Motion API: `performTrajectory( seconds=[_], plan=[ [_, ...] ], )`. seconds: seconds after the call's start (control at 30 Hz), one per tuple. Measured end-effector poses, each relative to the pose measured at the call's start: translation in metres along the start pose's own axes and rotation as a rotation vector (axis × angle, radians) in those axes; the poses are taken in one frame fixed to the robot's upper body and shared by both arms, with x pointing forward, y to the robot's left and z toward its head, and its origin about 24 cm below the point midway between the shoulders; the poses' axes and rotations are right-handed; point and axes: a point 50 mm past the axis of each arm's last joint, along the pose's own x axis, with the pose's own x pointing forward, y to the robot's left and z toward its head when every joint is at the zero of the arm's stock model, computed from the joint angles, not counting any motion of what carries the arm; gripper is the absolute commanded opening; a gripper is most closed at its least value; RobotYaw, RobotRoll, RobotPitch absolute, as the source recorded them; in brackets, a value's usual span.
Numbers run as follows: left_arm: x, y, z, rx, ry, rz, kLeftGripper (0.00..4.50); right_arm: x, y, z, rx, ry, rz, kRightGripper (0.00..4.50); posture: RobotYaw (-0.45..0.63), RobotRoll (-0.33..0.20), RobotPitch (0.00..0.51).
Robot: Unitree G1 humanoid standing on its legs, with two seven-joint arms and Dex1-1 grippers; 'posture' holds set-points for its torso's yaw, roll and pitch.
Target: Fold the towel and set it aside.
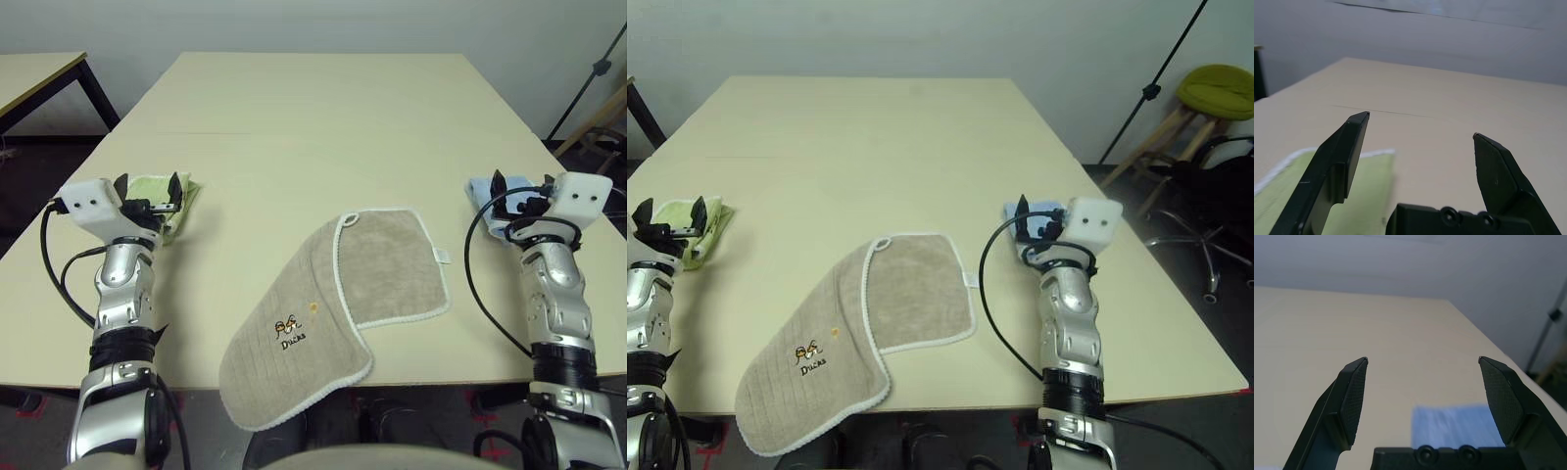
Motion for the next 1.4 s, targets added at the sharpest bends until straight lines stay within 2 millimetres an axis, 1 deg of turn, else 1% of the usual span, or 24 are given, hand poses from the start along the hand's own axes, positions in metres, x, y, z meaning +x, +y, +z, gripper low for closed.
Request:
performTrajectory(
  seconds=[0.1, 0.2, 0.3, 0.4, 0.43, 0.53, 0.63, 0.73, 0.87, 1.07, 1.17, 1.3, 1.4],
  plan=[
    [-0.001, -0.002, 0.007, -0.013, 0.007, -0.115, 4.46, 0.011, 0.005, 0.01, -0.034, 0.038, 0.104, 4.5, 0.18, 0.0, 0.059],
    [-0.004, -0.007, 0.015, -0.029, 0.008, -0.246, 4.46, 0.021, 0.011, 0.013, -0.03, 0.133, 0.257, 4.5, 0.22, 0.0, 0.057],
    [-0.008, -0.017, 0.023, -0.037, 0.025, -0.391, 4.46, 0.032, 0.017, 0.015, -0.036, 0.247, 0.363, 4.5, 0.25, 0.0, 0.047],
    [-0.015, -0.026, 0.026, -0.046, 0.059, -0.535, 4.46, 0.038, 0.02, 0.011, -0.02, 0.385, 0.493, 4.5, 0.28, 0.0, 0.041],
    [-0.019, -0.029, 0.028, -0.056, 0.077, -0.595, 4.46, 0.042, 0.022, 0.009, -0.018, 0.459, 0.545, 4.5, 0.29, 0.0, 0.041],
    [-0.028, -0.041, 0.035, -0.079, 0.11, -0.751, 4.46, 0.05, 0.022, 0.008, -0.049, 0.574, 0.634, 4.5, 0.32, 0.0, 0.041],
    [-0.04, -0.057, 0.039, -0.102, 0.159, -0.929, 4.46, 0.051, 0.018, 0.002, -0.054, 0.719, 0.706, 4.5, 0.33, 0.0, 0.039],
    [-0.047, -0.074, 0.041, -0.128, 0.19, -1.066, 4.46, 0.05, 0.017, -0.008, -0.071, 0.844, 0.765, 4.5, 0.33, 0.0, 0.037],
    [-0.051, -0.091, 0.041, -0.141, 0.208, -1.197, 4.46, 0.049, 0.013, -0.017, -0.099, 0.951, 0.783, 4.5, 0.31, 0.0, 0.035],
    [-0.058, -0.113, 0.034, -0.115, 0.247, -1.388, 4.46, 0.056, 0.006, -0.011, -0.082, 1.024, 0.737, 4.5, 0.28, 0.0, 0.036],
    [-0.057, -0.119, 0.034, -0.096, 0.236, -1.424, 4.46, 0.053, 0.001, -0.017, -0.066, 1.084, 0.706, 4.5, 0.28, 0.0, 0.038],
    [-0.055, -0.128, 0.035, -0.103, 0.212, -1.444, 4.46, 0.047, 0.005, -0.031, -0.048, 1.154, 0.69, 4.5, 0.27, 0.0, 0.041],
    [-0.055, -0.13, 0.034, -0.103, 0.217, -1.45, 4.46, 0.043, 0.007, -0.041, -0.038, 1.192, 0.673, 4.5, 0.27, 0.0, 0.041]
  ],
)
